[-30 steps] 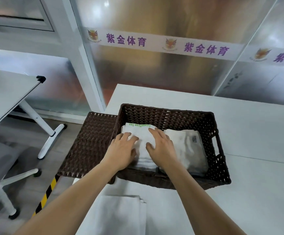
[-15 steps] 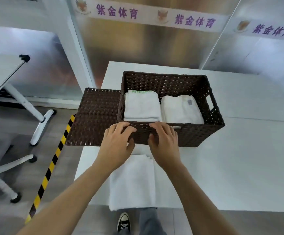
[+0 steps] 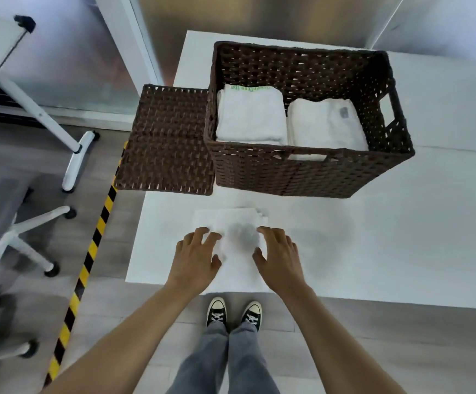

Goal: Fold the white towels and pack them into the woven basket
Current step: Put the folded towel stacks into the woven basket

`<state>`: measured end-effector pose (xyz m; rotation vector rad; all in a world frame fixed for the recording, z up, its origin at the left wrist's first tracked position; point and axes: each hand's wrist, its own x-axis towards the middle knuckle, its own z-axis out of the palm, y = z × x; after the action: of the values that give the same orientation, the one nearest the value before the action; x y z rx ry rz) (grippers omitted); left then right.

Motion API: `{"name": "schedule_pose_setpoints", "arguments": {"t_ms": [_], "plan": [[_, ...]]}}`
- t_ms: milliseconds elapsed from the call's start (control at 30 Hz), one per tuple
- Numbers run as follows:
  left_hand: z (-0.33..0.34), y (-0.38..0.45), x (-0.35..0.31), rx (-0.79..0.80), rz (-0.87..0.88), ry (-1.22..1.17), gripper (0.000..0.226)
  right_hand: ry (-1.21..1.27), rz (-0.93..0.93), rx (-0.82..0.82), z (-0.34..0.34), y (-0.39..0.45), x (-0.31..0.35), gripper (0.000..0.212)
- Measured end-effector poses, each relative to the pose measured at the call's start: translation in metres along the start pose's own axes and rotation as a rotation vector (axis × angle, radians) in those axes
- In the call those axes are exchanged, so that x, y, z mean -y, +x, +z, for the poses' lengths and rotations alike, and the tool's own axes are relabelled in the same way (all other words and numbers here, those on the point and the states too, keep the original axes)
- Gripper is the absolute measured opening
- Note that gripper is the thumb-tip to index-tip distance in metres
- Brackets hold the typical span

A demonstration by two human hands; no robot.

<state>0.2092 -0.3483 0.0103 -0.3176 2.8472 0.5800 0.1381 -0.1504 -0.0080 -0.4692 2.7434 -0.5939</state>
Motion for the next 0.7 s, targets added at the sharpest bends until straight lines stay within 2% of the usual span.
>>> {"name": "schedule_pose_setpoints", "arguments": {"t_ms": [100,267,433,567,700], "plan": [[0.021,-0.006,0.008,0.103,-0.052,-0.018,0.056,-0.025,0.007,0.116,0.017,-0.002,-0.005,0.048],[0.048,-0.022,0.023,0.178,-0.125,-0.172,0.066,0.003,0.184,0.190,0.035,-0.013,-0.008,0.055],[0.047,-0.021,0.019,0.170,-0.272,-0.451,0.071,0.400,0.327,0.161,0.039,-0.012,-0.004,0.071],[0.042,-0.019,0.021,0.231,-0.360,-0.579,0.068,0.592,0.406,0.147,0.032,-0.007,-0.006,0.070],[0.034,-0.025,0.017,0.257,-0.372,-0.642,0.059,0.800,0.465,0.225,0.026,-0.008,-0.006,0.065]]}}
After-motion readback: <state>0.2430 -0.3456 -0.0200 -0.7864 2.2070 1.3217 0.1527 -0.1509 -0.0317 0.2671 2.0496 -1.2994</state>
